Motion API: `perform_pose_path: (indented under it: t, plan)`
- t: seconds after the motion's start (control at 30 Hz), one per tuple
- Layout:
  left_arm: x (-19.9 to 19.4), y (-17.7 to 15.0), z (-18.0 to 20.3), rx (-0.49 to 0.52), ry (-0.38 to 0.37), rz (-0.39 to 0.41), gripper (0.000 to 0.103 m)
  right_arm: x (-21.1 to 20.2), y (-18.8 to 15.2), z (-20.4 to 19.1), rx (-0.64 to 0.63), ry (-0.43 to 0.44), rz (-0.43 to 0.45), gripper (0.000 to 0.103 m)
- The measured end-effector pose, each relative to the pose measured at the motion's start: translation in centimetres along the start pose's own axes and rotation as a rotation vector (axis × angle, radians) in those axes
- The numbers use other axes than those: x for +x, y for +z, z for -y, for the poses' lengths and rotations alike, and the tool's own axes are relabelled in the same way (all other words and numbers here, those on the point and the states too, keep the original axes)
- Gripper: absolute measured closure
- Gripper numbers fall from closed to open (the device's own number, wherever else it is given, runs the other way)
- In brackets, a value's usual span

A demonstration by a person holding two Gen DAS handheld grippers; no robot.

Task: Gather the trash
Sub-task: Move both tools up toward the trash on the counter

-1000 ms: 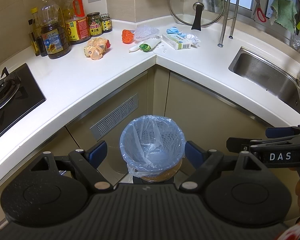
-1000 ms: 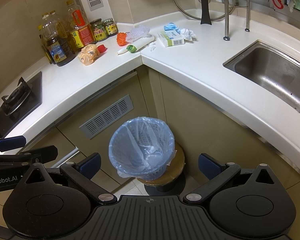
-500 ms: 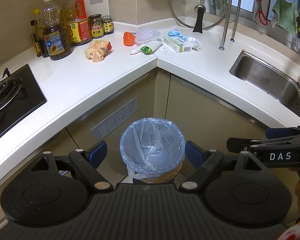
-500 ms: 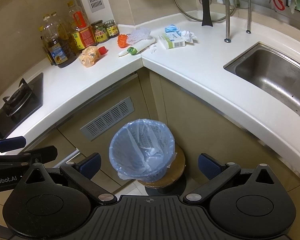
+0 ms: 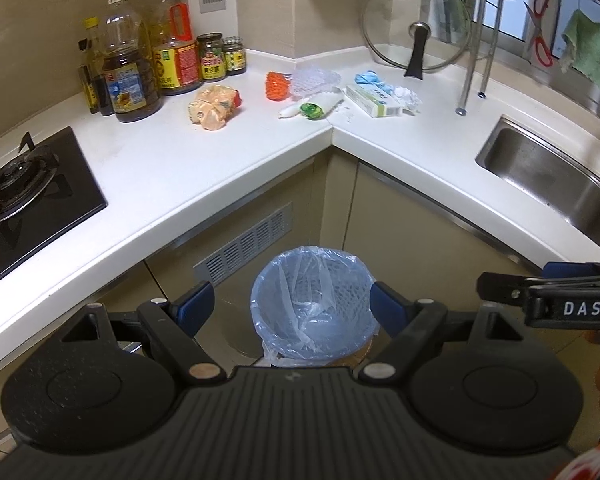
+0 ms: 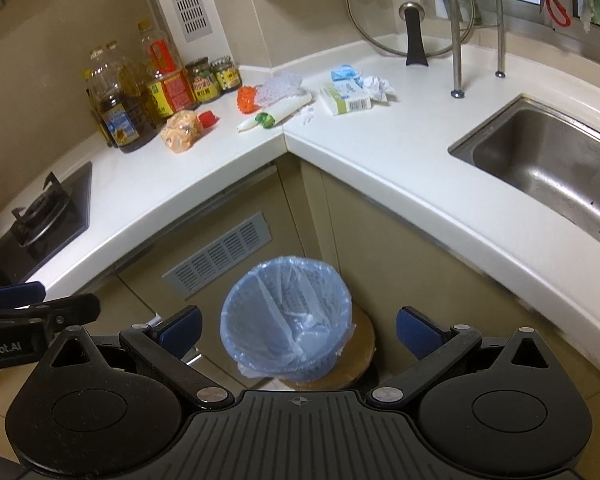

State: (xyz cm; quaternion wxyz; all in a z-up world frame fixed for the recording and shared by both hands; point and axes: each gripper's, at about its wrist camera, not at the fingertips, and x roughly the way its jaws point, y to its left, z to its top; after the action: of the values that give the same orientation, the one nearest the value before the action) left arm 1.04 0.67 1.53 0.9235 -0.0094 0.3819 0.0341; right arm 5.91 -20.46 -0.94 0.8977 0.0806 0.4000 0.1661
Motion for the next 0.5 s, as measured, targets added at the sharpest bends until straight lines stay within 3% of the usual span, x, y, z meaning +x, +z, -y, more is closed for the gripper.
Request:
perform_pose_path:
  t: [0.27, 0.5]
  plan:
    - [1.9, 2.0, -2.8, -0.019, 0.019, 0.045, 0.019, 1.9, 1.5, 0.8, 0.017, 0.013, 0.039, 0.000]
    - [6.1, 6.2, -5.3, 0.003, 0.003, 0.073, 0.020, 4.7, 4.1, 1.7, 0.064, -0.015, 0.065, 0.000]
